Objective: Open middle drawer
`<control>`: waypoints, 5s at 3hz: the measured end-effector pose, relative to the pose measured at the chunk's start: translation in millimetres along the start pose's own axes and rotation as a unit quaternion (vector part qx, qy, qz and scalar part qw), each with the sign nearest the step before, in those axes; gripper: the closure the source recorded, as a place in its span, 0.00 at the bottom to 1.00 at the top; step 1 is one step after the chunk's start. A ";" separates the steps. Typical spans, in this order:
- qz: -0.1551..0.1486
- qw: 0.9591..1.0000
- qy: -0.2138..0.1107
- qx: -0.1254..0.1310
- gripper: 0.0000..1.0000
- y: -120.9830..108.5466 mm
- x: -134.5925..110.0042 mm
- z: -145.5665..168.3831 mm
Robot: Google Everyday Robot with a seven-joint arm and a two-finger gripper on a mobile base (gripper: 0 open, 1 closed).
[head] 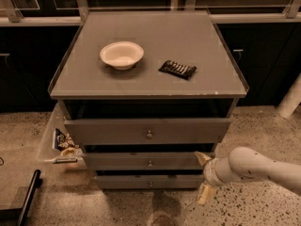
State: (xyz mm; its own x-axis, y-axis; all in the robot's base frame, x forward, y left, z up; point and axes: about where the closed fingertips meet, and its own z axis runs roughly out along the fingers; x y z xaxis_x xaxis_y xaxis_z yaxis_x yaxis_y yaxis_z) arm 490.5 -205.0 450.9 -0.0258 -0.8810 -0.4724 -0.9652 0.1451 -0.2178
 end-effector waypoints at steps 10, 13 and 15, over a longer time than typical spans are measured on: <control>-0.140 0.985 -0.092 0.038 0.00 -75.6 -28.4 80.7; -0.101 0.992 -0.071 0.021 0.00 -78.3 0.7 102.4; -0.101 0.992 -0.071 0.021 0.42 -79.9 -2.0 97.4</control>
Offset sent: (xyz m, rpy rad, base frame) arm 0.0150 0.0006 -0.0074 -0.0003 -0.0477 0.0095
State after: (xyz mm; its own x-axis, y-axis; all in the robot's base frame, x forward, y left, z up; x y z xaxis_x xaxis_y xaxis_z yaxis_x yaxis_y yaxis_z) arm 593.0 -171.0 386.0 0.2064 -0.8222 -0.5305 -0.9353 -0.0065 -0.3538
